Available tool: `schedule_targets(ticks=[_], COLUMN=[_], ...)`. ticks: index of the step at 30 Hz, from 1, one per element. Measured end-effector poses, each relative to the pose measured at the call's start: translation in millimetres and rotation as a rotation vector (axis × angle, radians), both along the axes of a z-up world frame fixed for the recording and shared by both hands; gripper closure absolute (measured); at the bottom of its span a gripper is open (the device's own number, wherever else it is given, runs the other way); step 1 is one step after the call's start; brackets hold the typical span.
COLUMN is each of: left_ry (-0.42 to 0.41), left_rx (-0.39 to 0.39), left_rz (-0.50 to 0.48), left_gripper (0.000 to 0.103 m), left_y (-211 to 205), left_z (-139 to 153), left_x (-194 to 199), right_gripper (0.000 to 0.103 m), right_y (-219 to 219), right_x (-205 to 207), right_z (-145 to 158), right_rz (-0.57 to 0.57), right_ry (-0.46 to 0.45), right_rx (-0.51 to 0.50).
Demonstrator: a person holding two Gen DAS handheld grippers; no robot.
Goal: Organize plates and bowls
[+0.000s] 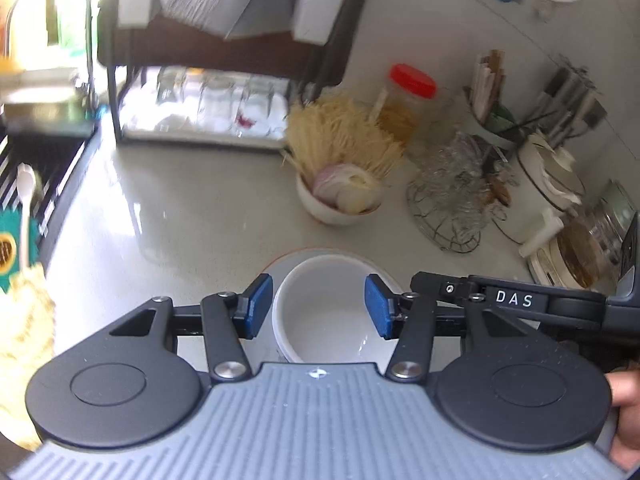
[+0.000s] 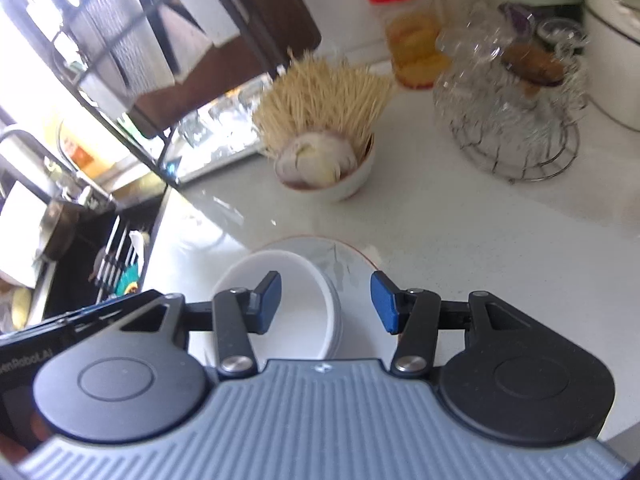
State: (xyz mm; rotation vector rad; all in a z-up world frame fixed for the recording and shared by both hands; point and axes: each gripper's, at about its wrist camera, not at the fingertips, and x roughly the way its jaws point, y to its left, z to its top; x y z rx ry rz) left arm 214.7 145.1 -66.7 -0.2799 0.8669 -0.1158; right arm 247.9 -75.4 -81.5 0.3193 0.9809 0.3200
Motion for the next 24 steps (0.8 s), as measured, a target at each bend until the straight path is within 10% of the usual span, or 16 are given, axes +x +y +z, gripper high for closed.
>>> schedule_targets(ticks=[24], left_ry=[-0.115], left_rx=[0.041], left_rz=[0.065], left_gripper=[0.046], left_y=[-61], left_z=[69], left_x=[-110], right_gripper=[0.05], right_y=[-64], right_x=[-110], right_z=[84], right_rz=[0.019], right_ry=[-0.246], right_rx=[0.045])
